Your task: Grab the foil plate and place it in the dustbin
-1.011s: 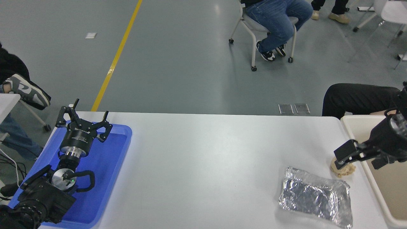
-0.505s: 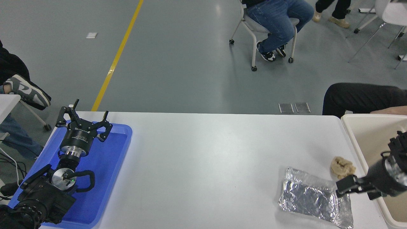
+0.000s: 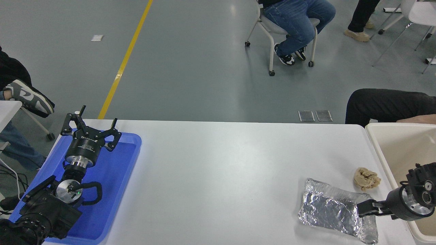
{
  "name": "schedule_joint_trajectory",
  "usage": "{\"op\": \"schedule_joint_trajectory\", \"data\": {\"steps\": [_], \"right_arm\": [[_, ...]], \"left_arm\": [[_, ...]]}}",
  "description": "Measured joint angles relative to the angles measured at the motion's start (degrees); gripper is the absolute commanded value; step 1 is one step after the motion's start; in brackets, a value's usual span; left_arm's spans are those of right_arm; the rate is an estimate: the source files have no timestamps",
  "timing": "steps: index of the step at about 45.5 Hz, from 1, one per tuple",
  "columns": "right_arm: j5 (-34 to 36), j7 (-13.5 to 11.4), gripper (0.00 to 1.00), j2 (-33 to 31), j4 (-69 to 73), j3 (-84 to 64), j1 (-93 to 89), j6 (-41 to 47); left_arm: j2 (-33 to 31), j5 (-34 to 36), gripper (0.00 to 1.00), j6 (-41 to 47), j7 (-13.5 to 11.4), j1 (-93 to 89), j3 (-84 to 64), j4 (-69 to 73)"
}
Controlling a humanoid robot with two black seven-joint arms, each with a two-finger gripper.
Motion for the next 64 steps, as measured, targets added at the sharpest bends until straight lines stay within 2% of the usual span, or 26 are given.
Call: {"op": "schedule_joint_trajectory", "data": {"steps": [4,7,12,15,18,47,64], "right_arm": [[0.01,-0.16,0.89,0.73,-0.97,0.56,-1.56,-1.0],[0.04,-0.23,0.67,1.35,-1.68,1.07,-2.44,-1.6],[0.04,-0.31,0.35,2.17,-2.63,1.74,-3.48,-2.27],[0.05,-0.36,0.27,2.49,-3.01,1.98,-3.88,-2.53],[0.05,-0.37,0.0,2.77,-3.4,2.15,-4.21,-2.7],[0.05,-0.31,0.0,4.22,-5.15,2.69,-5.84,-3.08],[0.26,-0.35,0.0,0.64,-0.09,-2.93,3.72,-2.5]], "left_arm": [[0.0,0.0,1.0,0.0,0.0,0.0,0.0,0.0],[0.0,0.0,1.0,0.0,0.0,0.0,0.0,0.0],[0.0,0.0,1.0,0.0,0.0,0.0,0.0,0.0],[0.0,0.0,1.0,0.0,0.0,0.0,0.0,0.0],[0.0,0.0,1.0,0.0,0.0,0.0,0.0,0.0],[-0.04,0.0,1.0,0.0,0.0,0.0,0.0,-0.03],[-0.08,0.07,1.0,0.0,-0.01,-0.09,0.0,-0.04]]}}
